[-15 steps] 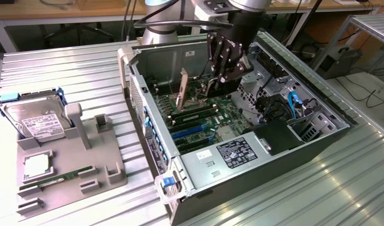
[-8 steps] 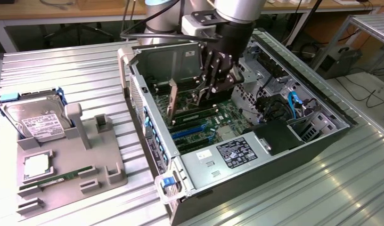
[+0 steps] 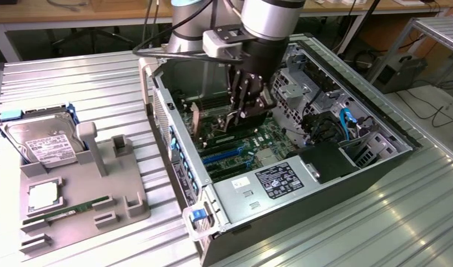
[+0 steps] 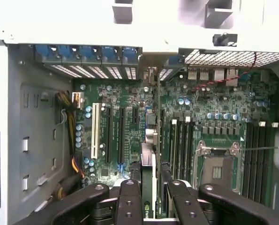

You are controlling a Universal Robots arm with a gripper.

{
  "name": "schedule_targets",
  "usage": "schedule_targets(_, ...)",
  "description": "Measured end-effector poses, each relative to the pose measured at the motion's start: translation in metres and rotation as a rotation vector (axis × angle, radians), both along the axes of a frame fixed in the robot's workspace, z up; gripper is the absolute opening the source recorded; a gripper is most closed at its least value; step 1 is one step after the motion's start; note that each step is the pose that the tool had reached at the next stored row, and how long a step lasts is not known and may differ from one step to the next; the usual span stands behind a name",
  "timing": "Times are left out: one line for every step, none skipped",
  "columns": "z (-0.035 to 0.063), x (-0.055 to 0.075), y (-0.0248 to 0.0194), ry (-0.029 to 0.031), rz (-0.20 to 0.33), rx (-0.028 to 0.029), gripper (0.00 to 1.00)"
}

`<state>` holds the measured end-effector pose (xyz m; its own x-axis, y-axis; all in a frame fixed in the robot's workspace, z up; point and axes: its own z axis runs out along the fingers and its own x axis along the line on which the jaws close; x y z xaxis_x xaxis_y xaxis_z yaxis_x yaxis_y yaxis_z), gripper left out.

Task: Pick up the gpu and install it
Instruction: 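Insert the gpu into the slot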

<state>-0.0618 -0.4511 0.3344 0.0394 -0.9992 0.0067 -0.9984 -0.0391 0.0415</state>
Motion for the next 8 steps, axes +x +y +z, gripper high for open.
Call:
schedule_targets(-0.0018,0.000,0.0000,0.0000,0.000,0.0000,0.26)
schedule_targets(-0.0037,0.000,-0.0001,0.0000,0.000,0.0001,0.26)
schedule_targets(-0.0057,0.000,-0.0002,0.0000,0.000,0.0000,0.26)
schedule_targets(-0.0074,0.000,-0.0003,0.0001,0.000,-0.0002,0.26)
schedule_targets(-0.0096,0.000,-0.0005,0.0001,0.000,-0.0001,0.26)
schedule_targets(-0.0130,0.000,-0.0007,0.0000,0.000,0.0000,0.26)
schedule_targets(-0.0151,0.000,-0.0008,0.0000,-0.001,0.0000,0.26)
schedule_targets(-0.0170,0.000,-0.0010,0.0000,-0.001,-0.0001,0.26)
